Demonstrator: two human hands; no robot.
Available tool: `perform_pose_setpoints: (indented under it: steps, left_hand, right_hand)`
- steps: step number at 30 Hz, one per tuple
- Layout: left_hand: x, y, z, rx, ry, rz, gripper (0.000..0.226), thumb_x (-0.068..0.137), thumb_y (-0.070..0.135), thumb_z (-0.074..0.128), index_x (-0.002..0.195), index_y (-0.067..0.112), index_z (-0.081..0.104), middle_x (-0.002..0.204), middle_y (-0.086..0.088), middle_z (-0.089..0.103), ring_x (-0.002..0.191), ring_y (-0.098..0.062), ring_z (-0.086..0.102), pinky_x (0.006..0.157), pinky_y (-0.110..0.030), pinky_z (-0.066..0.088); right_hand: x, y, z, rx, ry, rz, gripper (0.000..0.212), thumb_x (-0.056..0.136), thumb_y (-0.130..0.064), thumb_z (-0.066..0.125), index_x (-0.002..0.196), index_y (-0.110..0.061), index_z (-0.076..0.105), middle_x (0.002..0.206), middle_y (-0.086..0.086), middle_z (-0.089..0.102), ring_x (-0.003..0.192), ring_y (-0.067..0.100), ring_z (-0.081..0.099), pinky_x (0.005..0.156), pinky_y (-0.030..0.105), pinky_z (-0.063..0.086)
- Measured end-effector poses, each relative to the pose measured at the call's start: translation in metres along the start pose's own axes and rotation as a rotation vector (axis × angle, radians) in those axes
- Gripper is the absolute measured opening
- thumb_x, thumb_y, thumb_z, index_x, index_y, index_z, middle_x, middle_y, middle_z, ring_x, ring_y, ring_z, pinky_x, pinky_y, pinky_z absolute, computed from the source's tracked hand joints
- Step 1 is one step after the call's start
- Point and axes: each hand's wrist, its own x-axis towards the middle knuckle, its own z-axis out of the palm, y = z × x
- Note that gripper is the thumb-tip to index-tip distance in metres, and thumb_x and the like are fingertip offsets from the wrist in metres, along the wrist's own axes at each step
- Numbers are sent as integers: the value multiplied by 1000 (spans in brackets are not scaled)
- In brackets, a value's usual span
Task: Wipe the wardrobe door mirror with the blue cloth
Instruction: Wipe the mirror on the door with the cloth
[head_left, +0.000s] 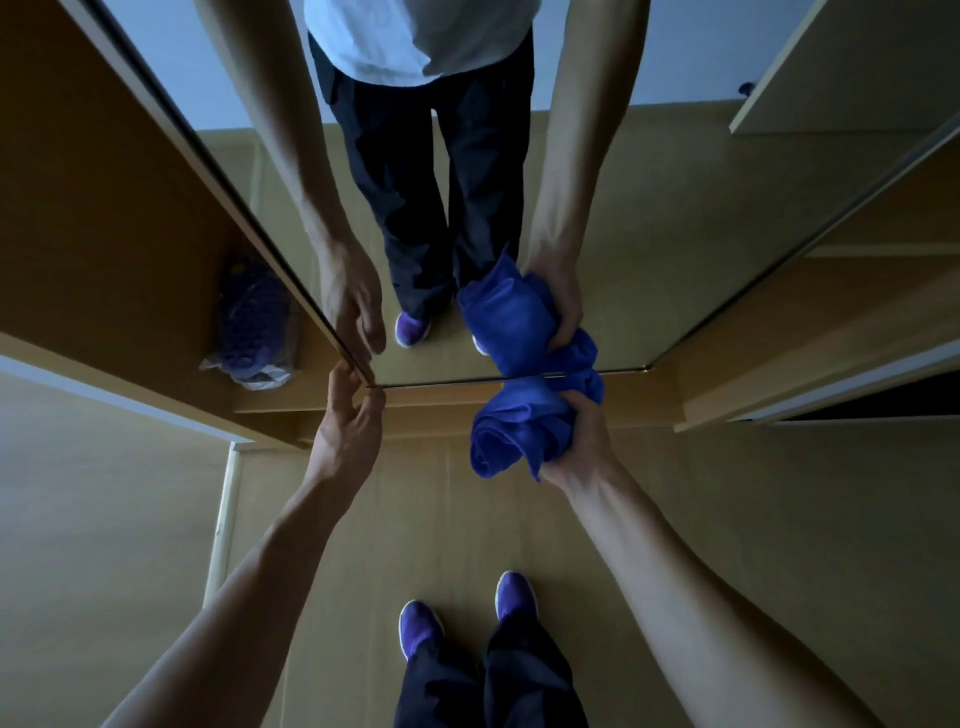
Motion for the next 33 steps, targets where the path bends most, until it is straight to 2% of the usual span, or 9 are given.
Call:
perform_pose_setpoints:
  steps: [4,8,12,16,20,24,28,31,33]
  left_hand:
    - [-2,0,3,-25,-54,-48,39,98,35,55,134,44,41,86,20,56,72,-1,50,68,-25,43]
    - [0,3,6,-93,-72,-102,32,81,46,52,108,62,45,87,16,61,78,-11,57,72,-33,47]
    - [-1,5,10,-161,-70,-135,41,80,46,54,117,57,41,93,8,64,90,-21,59,84,-40,48]
    - [-6,14,22,-177,-85,-184,82,78,50,56,149,42,18,109,-10,66,107,-33,62,102,-53,50]
    - [-6,26,33,-247,-48,-235,93,76,48,59,152,36,8,114,-17,66,112,-39,64,104,-62,48]
    - [-6,29,43,-258,14,-258,98,76,48,57,155,37,0,113,-17,66,107,-36,66,103,-61,50]
    - [-13,29,52,-317,52,-294,112,74,40,59,160,36,-13,93,1,69,89,-19,67,100,-53,54]
    - [-19,31,67,-450,73,-331,113,83,28,63,160,29,-19,109,-1,68,98,-19,67,102,-49,52]
    - [-22,36,80,-586,63,-367,99,97,16,59,161,23,-16,123,-6,63,110,-23,65,102,-46,51]
  right_hand:
    - [-1,-5,-3,-10,13,-4,25,97,-16,43,86,-8,63,67,6,67,61,18,67,55,27,55]
    - [3,12,9,-28,-24,45,37,99,-17,42,73,-7,66,59,6,65,52,17,66,48,23,53]
    - [5,37,25,-66,-74,97,25,97,-16,42,84,-6,60,67,7,64,60,19,66,51,26,53]
    - [4,24,17,-95,-44,67,19,96,-17,45,90,-6,60,73,7,64,63,19,66,52,27,53]
    - [0,-17,-9,-72,4,3,22,97,-18,44,109,-5,58,89,10,63,79,23,63,68,32,51]
    - [-7,-53,-31,-55,56,-67,23,98,-19,43,97,-8,62,73,7,68,66,19,67,60,30,55]
    - [-8,-63,-41,-46,70,-104,22,99,-18,40,96,-9,60,62,3,65,53,15,66,47,22,52]
    - [-6,-58,-38,-54,29,-89,23,100,-20,41,100,-9,61,76,5,67,64,17,68,53,24,55]
    - [-6,-52,-34,-107,-15,-56,24,100,-21,42,102,-7,62,83,7,66,74,19,67,57,27,55]
